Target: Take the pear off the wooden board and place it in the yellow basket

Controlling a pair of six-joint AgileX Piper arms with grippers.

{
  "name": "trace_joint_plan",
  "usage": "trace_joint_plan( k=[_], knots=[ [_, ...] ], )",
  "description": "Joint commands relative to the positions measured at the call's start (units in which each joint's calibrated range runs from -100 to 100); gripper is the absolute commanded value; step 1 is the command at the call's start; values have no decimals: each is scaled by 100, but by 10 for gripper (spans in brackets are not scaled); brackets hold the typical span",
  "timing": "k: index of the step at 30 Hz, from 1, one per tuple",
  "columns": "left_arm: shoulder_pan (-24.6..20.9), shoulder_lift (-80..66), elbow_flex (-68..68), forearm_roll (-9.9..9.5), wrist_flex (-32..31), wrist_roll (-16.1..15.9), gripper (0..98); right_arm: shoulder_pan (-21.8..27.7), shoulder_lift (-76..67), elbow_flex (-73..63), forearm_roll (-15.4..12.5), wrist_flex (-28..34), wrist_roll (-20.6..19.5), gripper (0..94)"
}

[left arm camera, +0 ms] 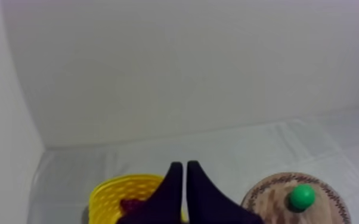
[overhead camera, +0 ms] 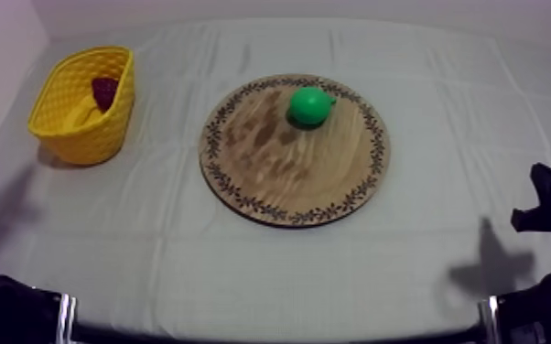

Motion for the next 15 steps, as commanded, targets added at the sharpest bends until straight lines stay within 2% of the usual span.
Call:
trace_joint_plan(
  k=[1,8,15],
  knots=[
    [236,551,-713,-9,173,16,0,1,1,5,0,0,1,5],
    [856,1685,-1502,-159,375,171,0,1,1,5,0,0,1,5],
    [1409,2802,-2267,-457,554,347,0,1,1,5,0,0,1,5]
  ],
)
